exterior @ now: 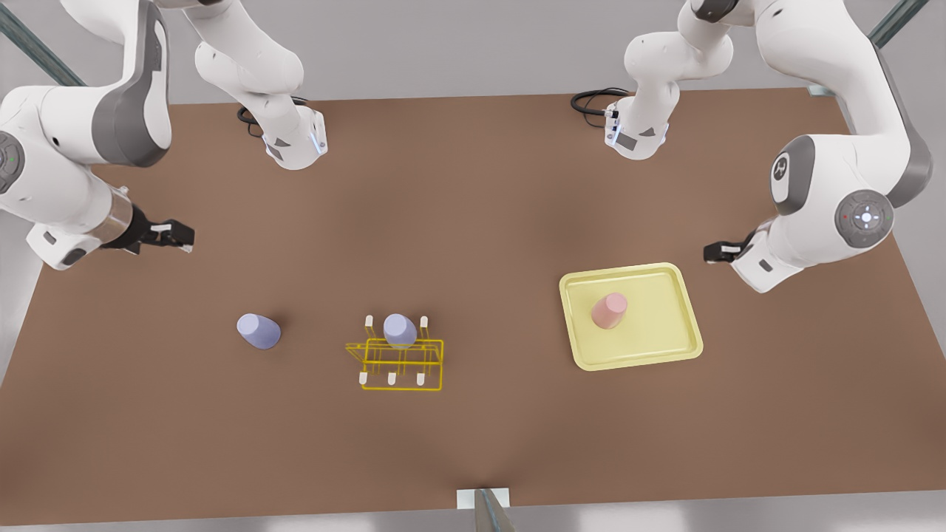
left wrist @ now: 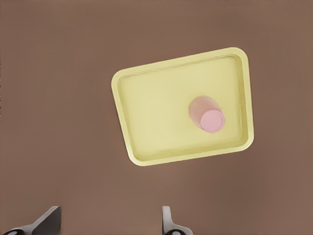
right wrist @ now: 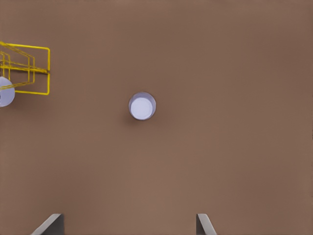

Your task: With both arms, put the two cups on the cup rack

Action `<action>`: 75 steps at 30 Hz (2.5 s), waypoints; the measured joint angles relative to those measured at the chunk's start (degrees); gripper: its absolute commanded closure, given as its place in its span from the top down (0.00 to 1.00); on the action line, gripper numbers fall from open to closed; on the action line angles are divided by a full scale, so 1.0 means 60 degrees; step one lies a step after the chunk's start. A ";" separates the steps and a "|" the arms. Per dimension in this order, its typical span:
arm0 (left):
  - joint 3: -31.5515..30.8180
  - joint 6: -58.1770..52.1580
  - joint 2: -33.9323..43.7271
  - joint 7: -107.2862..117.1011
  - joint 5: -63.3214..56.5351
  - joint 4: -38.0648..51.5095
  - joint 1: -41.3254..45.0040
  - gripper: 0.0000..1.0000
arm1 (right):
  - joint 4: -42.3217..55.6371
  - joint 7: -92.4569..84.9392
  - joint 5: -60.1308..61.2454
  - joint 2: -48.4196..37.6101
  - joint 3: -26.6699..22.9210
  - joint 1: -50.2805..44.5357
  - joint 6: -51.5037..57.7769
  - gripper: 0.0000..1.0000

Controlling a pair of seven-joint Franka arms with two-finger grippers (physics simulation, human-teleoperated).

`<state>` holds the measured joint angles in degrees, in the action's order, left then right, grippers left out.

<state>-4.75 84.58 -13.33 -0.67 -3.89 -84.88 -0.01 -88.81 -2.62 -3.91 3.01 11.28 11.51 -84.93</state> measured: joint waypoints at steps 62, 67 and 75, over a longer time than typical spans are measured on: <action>0.0032 0.9578 -0.2326 0.2212 0.1040 -0.5452 0.2041 0.89 | -0.4427 0.0522 -0.0471 0.3979 0.0090 0.0283 -0.9058 0.86; 0.0030 0.9543 -0.2056 0.2234 0.1012 -0.5473 0.1898 0.89 | -0.4193 0.0542 -0.0423 0.3560 0.0805 0.0235 -0.8983 0.86; 0.0000 0.9514 -0.2075 0.2361 0.1004 -0.5450 0.1863 0.89 | -0.3437 0.0551 -0.0232 0.2802 0.2409 0.0248 -0.8945 0.86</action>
<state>-4.75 141.66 -25.78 13.49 2.13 -117.58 11.16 -109.43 0.68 -5.30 19.83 25.73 12.99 -138.60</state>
